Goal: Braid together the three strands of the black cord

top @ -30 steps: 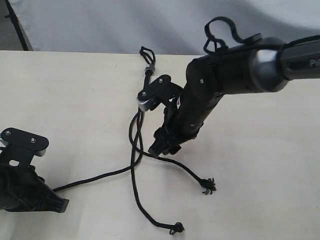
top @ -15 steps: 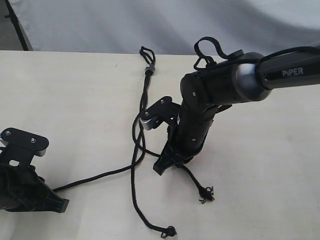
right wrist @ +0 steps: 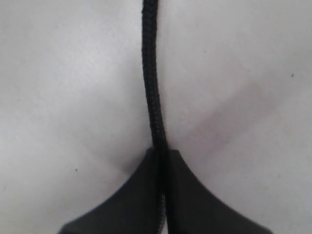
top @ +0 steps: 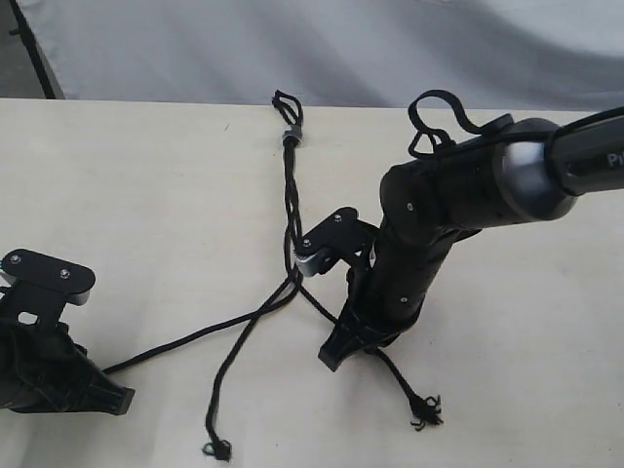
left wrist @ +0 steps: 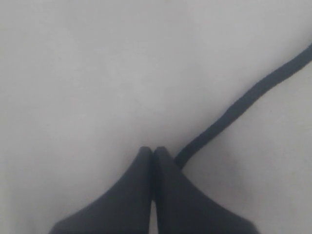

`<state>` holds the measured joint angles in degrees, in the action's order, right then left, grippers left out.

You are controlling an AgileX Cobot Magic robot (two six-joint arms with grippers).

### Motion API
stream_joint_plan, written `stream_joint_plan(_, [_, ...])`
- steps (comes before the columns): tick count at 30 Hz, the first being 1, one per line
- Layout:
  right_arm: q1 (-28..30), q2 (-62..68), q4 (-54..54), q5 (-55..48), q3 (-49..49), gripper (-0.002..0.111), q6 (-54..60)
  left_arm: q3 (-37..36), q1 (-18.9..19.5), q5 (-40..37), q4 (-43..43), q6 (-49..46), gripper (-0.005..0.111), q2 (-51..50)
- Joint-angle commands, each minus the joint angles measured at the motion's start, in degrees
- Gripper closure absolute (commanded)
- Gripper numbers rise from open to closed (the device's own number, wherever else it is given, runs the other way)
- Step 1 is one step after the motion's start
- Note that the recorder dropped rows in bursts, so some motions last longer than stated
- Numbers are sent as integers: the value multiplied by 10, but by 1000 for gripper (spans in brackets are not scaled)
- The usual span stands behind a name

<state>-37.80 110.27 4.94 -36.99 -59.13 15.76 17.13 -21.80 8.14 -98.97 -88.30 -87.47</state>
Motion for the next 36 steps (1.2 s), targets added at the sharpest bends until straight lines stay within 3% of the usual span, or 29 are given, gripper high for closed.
stream_joint_plan(1, [1, -10, 0, -4, 13, 109, -3, -17, 0, -10, -10, 0, 104, -18])
stream_joint_plan(5, [1, -7, 9, 10, 13, 108, -19, -17, 0, -10, -10, 0, 104, -18])
stream_joint_plan(6, [1, -7, 9, 15, 13, 104, -37, -17, 0, -10, -10, 0, 104, -18])
stream_joint_plan(7, [1, -7, 8, 21, 13, 98, -47, -17, 0, -10, -10, 0, 104, -18])
stream_joint_plan(11, [-25, -59, 8, 22, -17, 47, -33, -17, 0, -10, -10, 0, 104, -18])
stream_joint_plan(13, [-57, -103, 24, 23, -28, 41, -25, -17, 0, -10, -10, 0, 104, -18])
stream_joint_plan(19, [-203, -66, 81, 65, -27, 40, -25, -17, 0, -11, -10, 0, 104, -18])
stream_joint_plan(21, [-223, -46, 81, 81, -28, 40, -25, -17, 0, -11, -10, 0, 104, -18])
stream_joint_plan(33, [-246, 1, 69, 99, -28, 41, -29, -17, 0, -11, -10, 0, 104, -18])
stream_joint_plan(36, [-246, 1, 47, 100, -28, 53, -29, -17, 0, -11, -10, 0, 104, -18])
